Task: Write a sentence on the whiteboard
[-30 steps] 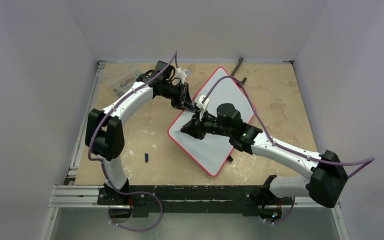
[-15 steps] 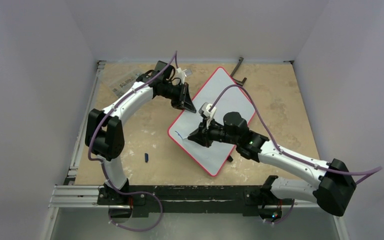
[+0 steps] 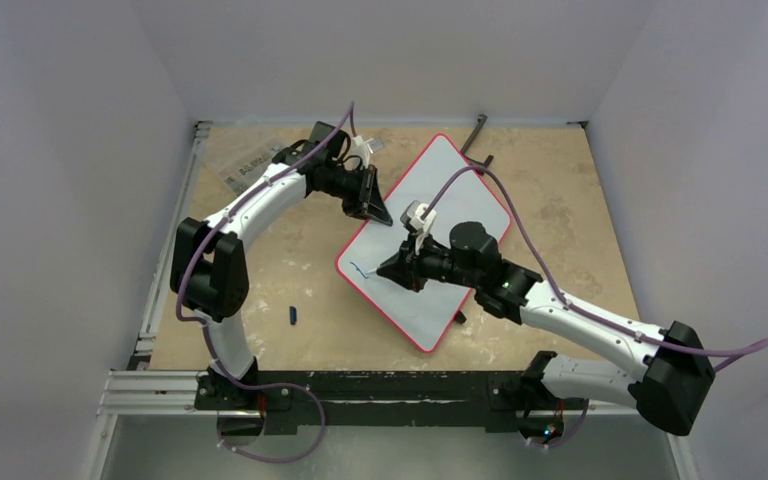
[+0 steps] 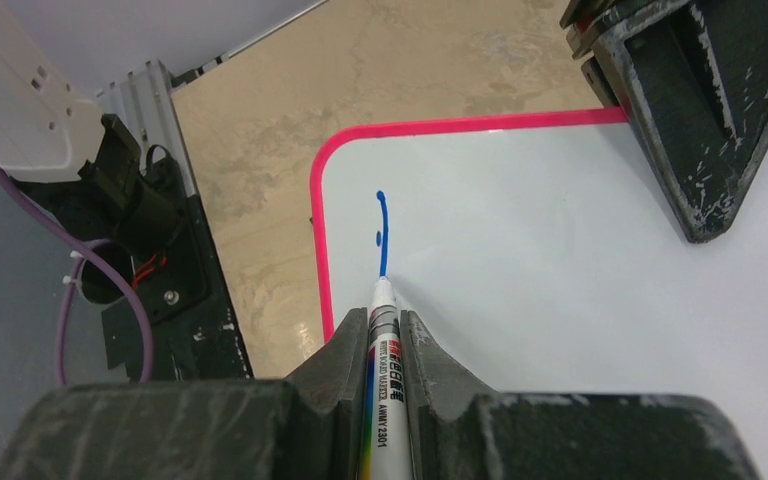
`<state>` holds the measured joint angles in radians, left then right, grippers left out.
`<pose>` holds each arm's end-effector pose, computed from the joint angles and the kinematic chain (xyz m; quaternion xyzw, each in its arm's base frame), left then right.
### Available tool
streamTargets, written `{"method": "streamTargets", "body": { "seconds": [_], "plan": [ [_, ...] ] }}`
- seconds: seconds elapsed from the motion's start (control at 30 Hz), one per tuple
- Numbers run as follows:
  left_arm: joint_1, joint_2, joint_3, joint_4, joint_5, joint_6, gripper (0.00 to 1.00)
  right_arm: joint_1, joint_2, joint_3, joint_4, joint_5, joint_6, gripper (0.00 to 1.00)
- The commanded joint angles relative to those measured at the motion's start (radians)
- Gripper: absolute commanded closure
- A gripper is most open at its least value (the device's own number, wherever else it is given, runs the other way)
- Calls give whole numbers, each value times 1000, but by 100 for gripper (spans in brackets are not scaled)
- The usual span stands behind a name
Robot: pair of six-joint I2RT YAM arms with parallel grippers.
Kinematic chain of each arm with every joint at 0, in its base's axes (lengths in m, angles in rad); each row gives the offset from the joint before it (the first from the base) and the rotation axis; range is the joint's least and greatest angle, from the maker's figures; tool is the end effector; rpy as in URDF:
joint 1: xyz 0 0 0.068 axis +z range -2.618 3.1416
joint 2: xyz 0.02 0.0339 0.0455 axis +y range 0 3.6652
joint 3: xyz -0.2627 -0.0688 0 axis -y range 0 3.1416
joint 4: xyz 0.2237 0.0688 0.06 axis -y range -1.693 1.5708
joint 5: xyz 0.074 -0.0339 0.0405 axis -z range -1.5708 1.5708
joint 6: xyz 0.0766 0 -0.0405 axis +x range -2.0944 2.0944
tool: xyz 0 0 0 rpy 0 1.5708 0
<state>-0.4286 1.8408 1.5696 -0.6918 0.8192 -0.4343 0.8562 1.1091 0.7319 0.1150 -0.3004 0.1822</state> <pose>0.3349 -0.2146 0.2609 0.1167 0.8756 -0.4600 0.0904 0.1632 0.2227 0.2839 -0.3454 0.7103 0.4017 0.4635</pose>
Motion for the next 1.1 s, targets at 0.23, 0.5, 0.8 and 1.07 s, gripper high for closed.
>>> {"method": "streamTargets", "body": {
  "seconds": [0.23,0.5,0.8,1.07],
  "plan": [
    [1,-41,35,-29,-72,9,100,-2,35,107,47,-3,20,100],
    [1,-42,36,-30,-73,11,100,-2,72,113,51,9,14,100],
    [1,-45,36,-29,-72,11,100,-3,75,105,35,48,11,100],
    [-2,-50,34,-29,-72,9,100,-3,102,137,-19,155,8,100]
  ]
}}
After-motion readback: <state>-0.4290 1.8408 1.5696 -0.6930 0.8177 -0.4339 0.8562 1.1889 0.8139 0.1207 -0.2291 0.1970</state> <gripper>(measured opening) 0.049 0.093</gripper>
